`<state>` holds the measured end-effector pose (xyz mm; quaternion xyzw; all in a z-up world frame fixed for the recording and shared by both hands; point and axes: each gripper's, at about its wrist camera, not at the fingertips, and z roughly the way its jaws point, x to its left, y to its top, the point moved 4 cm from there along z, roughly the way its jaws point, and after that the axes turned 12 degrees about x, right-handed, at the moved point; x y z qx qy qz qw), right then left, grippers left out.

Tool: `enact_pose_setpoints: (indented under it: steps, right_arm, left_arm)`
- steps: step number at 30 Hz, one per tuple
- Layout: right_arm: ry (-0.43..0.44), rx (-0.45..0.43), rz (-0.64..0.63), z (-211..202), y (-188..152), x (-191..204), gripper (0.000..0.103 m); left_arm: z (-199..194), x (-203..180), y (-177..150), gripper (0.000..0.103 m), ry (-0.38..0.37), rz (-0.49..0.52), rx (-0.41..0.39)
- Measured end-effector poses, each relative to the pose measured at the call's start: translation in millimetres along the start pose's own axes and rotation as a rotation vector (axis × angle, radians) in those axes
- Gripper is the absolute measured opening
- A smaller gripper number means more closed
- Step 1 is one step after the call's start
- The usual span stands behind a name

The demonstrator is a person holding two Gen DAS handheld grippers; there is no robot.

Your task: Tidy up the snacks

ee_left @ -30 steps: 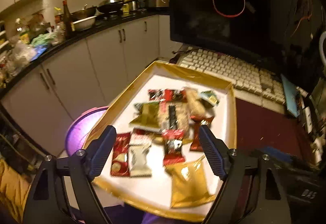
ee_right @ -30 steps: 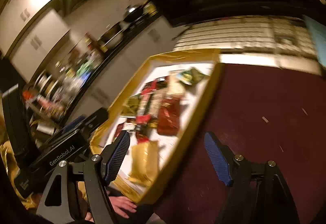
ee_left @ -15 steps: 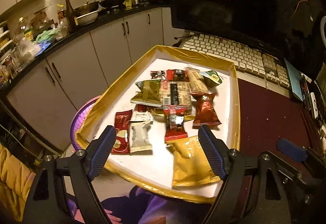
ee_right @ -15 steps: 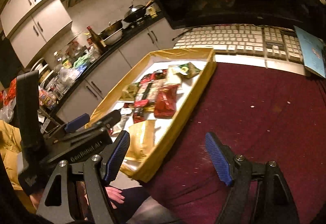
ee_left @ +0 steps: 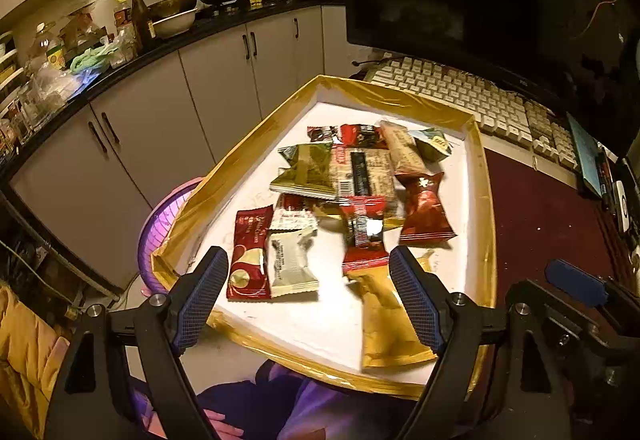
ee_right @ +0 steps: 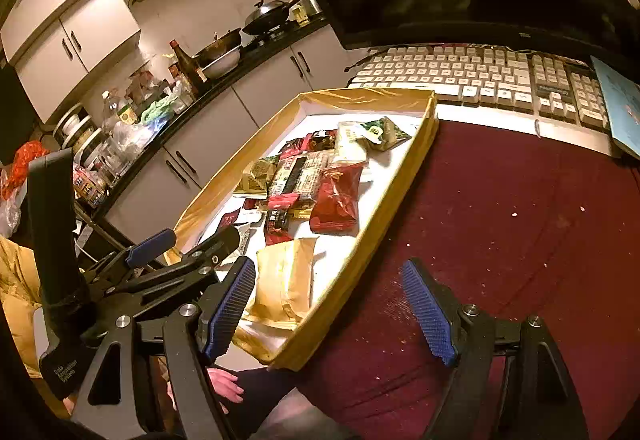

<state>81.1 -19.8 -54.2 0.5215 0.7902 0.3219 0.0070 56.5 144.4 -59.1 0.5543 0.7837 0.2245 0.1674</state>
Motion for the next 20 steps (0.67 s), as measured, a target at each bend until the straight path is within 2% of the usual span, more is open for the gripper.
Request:
enact_pose_setpoints:
  steps: [20]
  right_arm:
    - [-0.039,0.016,-0.039,15.3,2.4,19.1,0.079]
  left_arm:
    - [13.1,19.8,-1.3,0.083,0.007,-0.018,0.007]
